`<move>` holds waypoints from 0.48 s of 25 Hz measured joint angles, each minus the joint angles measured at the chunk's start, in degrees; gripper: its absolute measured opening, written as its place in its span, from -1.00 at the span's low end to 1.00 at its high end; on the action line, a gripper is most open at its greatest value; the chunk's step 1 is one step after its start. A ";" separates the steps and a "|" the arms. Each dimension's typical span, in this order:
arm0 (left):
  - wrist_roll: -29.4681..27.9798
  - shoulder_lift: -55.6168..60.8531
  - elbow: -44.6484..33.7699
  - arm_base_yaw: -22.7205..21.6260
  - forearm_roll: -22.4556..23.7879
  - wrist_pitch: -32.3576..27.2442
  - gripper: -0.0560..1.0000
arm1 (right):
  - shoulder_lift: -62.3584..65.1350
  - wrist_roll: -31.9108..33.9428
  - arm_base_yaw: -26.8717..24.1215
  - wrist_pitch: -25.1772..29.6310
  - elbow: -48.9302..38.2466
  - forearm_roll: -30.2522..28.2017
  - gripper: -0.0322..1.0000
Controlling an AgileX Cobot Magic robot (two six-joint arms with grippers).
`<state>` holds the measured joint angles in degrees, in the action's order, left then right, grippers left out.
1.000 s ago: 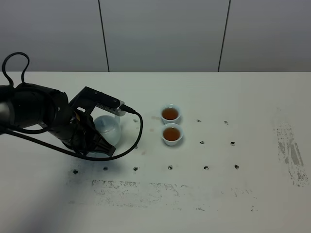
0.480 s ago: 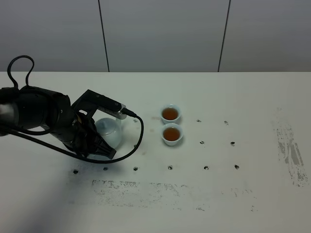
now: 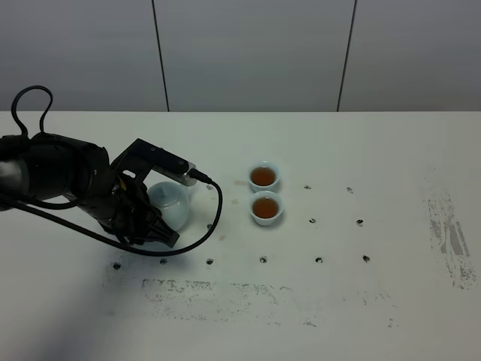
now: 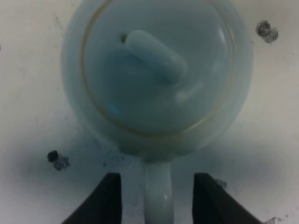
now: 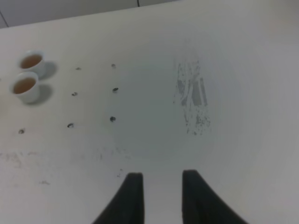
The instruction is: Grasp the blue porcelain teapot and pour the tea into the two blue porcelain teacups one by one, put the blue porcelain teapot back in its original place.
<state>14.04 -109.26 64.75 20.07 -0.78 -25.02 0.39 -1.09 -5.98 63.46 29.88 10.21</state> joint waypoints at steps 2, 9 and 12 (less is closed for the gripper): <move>0.00 0.42 0.00 0.00 0.00 -1.31 -0.05 | 0.00 0.00 0.00 0.00 0.00 0.00 -0.51; -0.06 11.60 0.00 0.00 0.14 -11.82 -0.11 | 0.00 0.00 0.00 0.00 0.00 0.00 -0.51; -1.26 18.58 0.00 0.00 1.52 -16.95 -0.19 | 0.00 0.00 0.00 0.00 0.00 0.00 -0.51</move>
<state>12.77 -90.68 64.75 20.07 0.75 -41.96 0.39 -1.09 -5.98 63.46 29.88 10.21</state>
